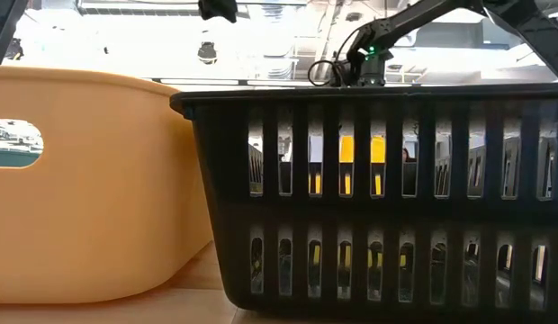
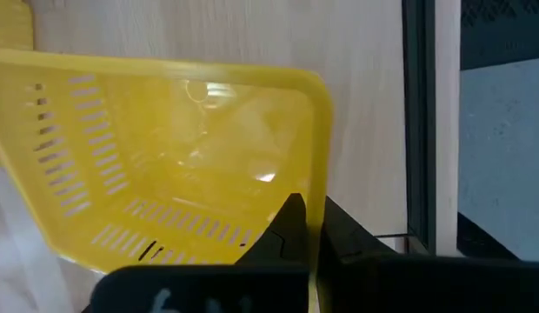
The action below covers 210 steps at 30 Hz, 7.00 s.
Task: Stack baskets on shelf by color
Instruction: Put the top right yellow bin on the shelf, then put the blue bin on the shelf
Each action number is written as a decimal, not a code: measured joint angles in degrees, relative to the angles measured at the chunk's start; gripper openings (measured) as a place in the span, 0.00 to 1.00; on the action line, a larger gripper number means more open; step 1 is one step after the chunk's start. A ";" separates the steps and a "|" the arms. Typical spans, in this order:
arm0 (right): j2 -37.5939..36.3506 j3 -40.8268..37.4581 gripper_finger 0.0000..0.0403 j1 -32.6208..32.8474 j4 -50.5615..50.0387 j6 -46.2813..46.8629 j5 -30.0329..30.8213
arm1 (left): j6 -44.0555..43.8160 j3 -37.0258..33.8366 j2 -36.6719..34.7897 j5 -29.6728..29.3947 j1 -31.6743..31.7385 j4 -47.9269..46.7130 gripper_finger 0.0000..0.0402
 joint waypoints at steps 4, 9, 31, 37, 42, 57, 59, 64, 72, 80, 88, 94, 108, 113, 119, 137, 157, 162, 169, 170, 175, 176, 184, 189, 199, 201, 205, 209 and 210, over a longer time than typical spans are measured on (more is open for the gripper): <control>-0.02 -1.05 0.02 -0.11 1.92 -1.81 -0.01 | -0.07 0.00 0.00 -0.06 -0.32 0.00 0.30; -0.05 -3.17 0.02 1.38 4.79 -3.90 -0.63 | -0.53 0.00 0.00 -0.10 -0.32 0.00 0.30; -0.04 -10.36 0.01 2.04 11.77 -8.57 5.76 | -0.94 0.00 0.00 -1.49 -0.30 0.00 0.30; -0.04 -10.36 0.04 2.04 11.87 -8.14 5.82 | -1.62 0.00 0.00 -1.52 -0.30 0.00 0.30; -0.04 -10.36 0.18 2.04 12.07 -7.04 6.05 | -2.46 0.00 0.00 -1.51 -0.30 0.00 0.30; -6.11 -5.31 0.26 7.72 10.10 -2.48 9.35 | -4.20 0.00 0.00 -8.02 -2.31 0.00 0.30; -8.32 -2.95 0.25 9.70 10.03 -0.72 9.39 | -5.88 0.00 -0.02 -10.20 -3.80 0.00 0.30; -14.84 3.01 0.25 15.18 9.94 4.64 9.19 | -11.71 -0.85 -0.15 -12.27 -9.56 0.15 0.30; -26.48 6.86 0.25 24.82 10.15 14.34 9.06 | -17.15 -16.40 -0.13 -22.39 -21.02 3.10 0.30; -34.36 6.86 0.25 32.39 11.22 20.84 9.00 | -21.86 -35.98 -0.07 -10.18 -22.84 21.76 0.30; -36.25 6.85 0.25 34.09 11.03 22.22 8.95 | -26.06 -48.45 -0.07 -7.10 -26.39 31.44 0.30; -34.88 6.80 0.25 33.94 10.01 22.13 8.95 | -23.83 -53.32 -0.04 -11.22 -31.30 36.27 0.30; -31.20 6.86 0.25 34.39 10.03 21.69 8.32 | -23.47 -56.99 0.27 -13.09 -34.86 41.75 0.30; -31.01 6.82 0.25 34.45 9.92 21.69 8.21 | -23.95 -57.16 0.28 -12.83 -34.86 41.94 0.30; -30.94 6.80 0.25 34.43 9.90 21.67 7.45 | -21.31 -57.13 1.29 -13.14 -34.87 41.70 0.30; -31.01 6.86 0.25 34.45 11.68 21.45 4.19 | -22.61 -56.84 11.15 -12.70 -34.33 39.47 0.26; -30.99 6.86 0.25 34.43 11.63 21.54 4.25 | -21.01 -27.31 11.34 -21.46 -36.31 18.05 0.00; -31.23 7.17 0.25 34.43 14.26 20.72 4.14 | -17.93 -16.69 11.22 -27.74 -35.87 12.90 0.00; -31.58 16.82 0.25 36.26 22.45 19.70 -2.28 | -10.30 -15.30 11.71 -29.72 -29.91 12.75 0.00; -31.67 18.63 0.25 36.66 23.64 19.70 -3.80 | -8.73 -15.34 12.21 -29.80 -28.64 13.13 0.00; -32.31 24.60 0.25 38.51 26.98 20.04 -6.45 | -0.48 -15.52 14.56 -26.55 -22.05 19.72 0.00; -33.19 23.67 0.25 38.98 28.74 20.53 -6.78 | 0.98 -15.46 15.30 -25.38 -20.68 20.30 0.00; -36.72 23.50 0.25 40.81 28.60 25.26 -7.77 | 11.04 -15.34 20.05 -22.06 -11.74 23.53 0.00; -37.00 23.45 0.25 40.94 28.00 26.06 -7.72 | 16.31 -15.34 20.91 -21.73 -10.27 29.25 0.00; -35.98 23.44 0.25 40.75 27.76 26.12 -7.66 | 18.35 -16.21 21.86 -14.22 -9.87 32.54 0.00; -35.72 23.43 0.25 40.75 27.81 26.20 -7.58 | 18.72 -17.10 21.86 -14.27 -9.84 33.77 0.00; -35.45 23.45 0.25 40.75 28.08 26.20 -7.50 | 18.64 -17.20 21.86 -15.06 -9.62 31.75 0.00; -35.22 23.41 0.25 40.75 27.93 26.66 -7.50 | 17.66 -17.20 21.84 -13.68 -9.34 31.69 0.00; -35.10 23.41 0.25 40.75 27.97 26.68 -7.50 | 17.23 -17.20 21.84 -13.61 -9.31 31.72 0.00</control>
